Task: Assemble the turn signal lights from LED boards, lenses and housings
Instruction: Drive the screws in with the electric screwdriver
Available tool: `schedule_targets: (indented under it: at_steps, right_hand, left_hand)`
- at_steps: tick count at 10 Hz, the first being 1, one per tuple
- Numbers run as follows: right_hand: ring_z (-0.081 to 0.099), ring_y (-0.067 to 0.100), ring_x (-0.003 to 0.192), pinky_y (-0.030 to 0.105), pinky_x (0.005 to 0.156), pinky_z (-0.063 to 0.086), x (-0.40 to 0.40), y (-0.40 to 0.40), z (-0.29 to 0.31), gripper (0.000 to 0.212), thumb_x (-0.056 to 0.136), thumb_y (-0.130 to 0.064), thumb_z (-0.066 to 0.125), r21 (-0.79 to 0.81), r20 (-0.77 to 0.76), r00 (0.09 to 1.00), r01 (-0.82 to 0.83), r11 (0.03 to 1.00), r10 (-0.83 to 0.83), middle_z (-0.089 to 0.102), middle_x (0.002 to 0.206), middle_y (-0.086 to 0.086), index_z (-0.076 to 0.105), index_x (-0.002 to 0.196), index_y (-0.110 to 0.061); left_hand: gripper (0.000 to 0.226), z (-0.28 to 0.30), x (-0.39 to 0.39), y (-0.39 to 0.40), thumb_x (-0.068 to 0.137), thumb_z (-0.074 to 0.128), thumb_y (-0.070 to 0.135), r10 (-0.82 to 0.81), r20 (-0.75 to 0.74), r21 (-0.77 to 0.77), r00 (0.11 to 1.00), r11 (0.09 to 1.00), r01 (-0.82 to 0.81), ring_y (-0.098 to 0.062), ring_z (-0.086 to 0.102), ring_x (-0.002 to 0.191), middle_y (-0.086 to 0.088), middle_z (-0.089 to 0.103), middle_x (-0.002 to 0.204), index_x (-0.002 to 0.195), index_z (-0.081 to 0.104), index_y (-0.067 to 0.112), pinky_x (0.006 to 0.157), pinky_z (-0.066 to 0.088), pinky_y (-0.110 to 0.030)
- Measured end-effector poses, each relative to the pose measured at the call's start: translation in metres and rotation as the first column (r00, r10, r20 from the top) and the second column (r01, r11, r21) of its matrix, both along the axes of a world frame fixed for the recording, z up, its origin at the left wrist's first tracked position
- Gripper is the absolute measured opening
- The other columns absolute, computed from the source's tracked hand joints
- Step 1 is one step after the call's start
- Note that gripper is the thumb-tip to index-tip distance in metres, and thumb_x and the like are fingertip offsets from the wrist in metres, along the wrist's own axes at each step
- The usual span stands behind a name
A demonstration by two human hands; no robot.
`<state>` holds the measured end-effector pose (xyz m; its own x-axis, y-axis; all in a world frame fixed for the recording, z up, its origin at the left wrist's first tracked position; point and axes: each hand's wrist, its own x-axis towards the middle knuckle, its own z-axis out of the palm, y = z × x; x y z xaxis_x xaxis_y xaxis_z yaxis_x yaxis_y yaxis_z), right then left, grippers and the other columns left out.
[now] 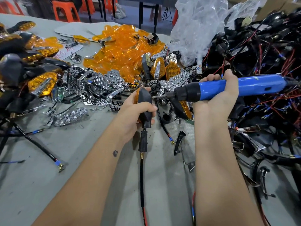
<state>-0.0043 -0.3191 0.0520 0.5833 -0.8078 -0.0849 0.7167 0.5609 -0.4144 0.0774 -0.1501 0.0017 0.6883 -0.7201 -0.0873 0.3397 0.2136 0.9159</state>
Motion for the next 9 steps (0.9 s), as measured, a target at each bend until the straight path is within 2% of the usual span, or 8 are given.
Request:
schedule_targets:
  at_steps: [3,4,5,6,7,8,9]
  right_hand:
    - [0.051,0.014,0.054,0.028,0.059,0.046,-0.0008,0.0009,0.0001,0.022,0.096,-0.018,0.062,-0.011,-0.035,0.999,-0.024,1.000,0.024,0.051,0.064,0.000,0.051,0.078,-0.009]
    - [0.051,0.014,0.054,0.028,0.059,0.046,0.0002,0.0009,-0.0001,0.022,0.096,-0.018,0.062,-0.013,-0.044,0.999,-0.027,1.000,0.026,0.051,0.064,0.000,0.051,0.079,-0.009]
    - [0.051,0.015,0.054,0.028,0.059,0.046,0.0004,-0.0005,-0.0008,0.022,0.096,-0.017,0.062,-0.023,-0.060,0.998,-0.025,0.999,0.024,0.051,0.064,0.000,0.051,0.079,-0.009]
    - [0.051,0.015,0.054,0.028,0.059,0.046,0.0008,-0.0011,-0.0004,0.022,0.096,-0.017,0.063,-0.025,-0.073,0.997,-0.023,0.999,0.021,0.051,0.063,0.001,0.051,0.079,-0.009]
    - [0.051,0.015,0.054,0.028,0.059,0.046,0.0031,-0.0020,-0.0012,0.021,0.095,-0.017,0.063,-0.034,-0.081,0.996,-0.025,0.999,0.022,0.051,0.063,0.001,0.051,0.080,-0.009]
    - [0.051,0.015,0.054,0.028,0.059,0.046,0.0038,-0.0018,-0.0008,0.021,0.095,-0.017,0.063,-0.038,-0.095,0.995,-0.030,0.999,0.026,0.051,0.063,0.001,0.052,0.080,-0.009]
    - [0.051,0.016,0.054,0.029,0.059,0.046,0.0031,-0.0022,-0.0001,0.021,0.095,-0.017,0.064,-0.045,-0.105,0.994,-0.026,0.999,0.021,0.051,0.064,0.001,0.052,0.080,-0.009]
  left_hand:
    - [0.057,-0.0005,0.0002,-0.0014,0.066,0.070,0.005,0.003,-0.012,-0.006,1.000,1.000,-0.003,-0.018,0.063,0.064,0.000,0.066,0.069,0.120,0.059,0.022,0.054,0.051,-0.027]
    - [0.056,-0.0017,-0.0001,-0.0016,0.071,0.071,0.003,-0.002,0.019,0.003,1.000,1.000,0.002,-0.018,0.064,0.065,0.001,0.066,0.069,0.120,0.059,0.027,0.056,0.053,-0.028]
    - [0.056,-0.0033,-0.0006,-0.0029,0.083,0.067,-0.003,0.006,0.069,0.021,0.998,1.000,-0.007,-0.017,0.064,0.064,0.003,0.067,0.067,0.125,0.056,0.031,0.058,0.055,-0.028]
    - [0.063,-0.0035,-0.0011,-0.0034,0.085,0.064,-0.006,0.039,0.073,0.008,0.997,0.999,-0.040,-0.019,0.064,0.065,-0.005,0.067,0.079,0.131,0.053,0.036,0.058,0.055,-0.029]
    - [0.071,-0.0033,-0.0014,-0.0039,0.080,0.066,-0.005,0.075,0.077,-0.008,0.994,0.997,-0.074,-0.020,0.066,0.071,-0.013,0.059,0.105,0.132,0.052,0.042,0.061,0.054,-0.028]
    - [0.075,-0.0054,-0.0004,-0.0048,0.075,0.067,-0.001,0.083,0.066,-0.004,0.994,0.997,-0.083,-0.020,0.066,0.071,-0.011,0.063,0.099,0.134,0.051,0.043,0.064,0.055,-0.032]
    - [0.076,-0.0074,0.0011,-0.0047,0.082,0.062,-0.007,0.075,0.040,-0.002,0.996,0.997,-0.075,-0.020,0.065,0.063,-0.006,0.067,0.072,0.141,0.045,0.038,0.059,0.056,-0.032]
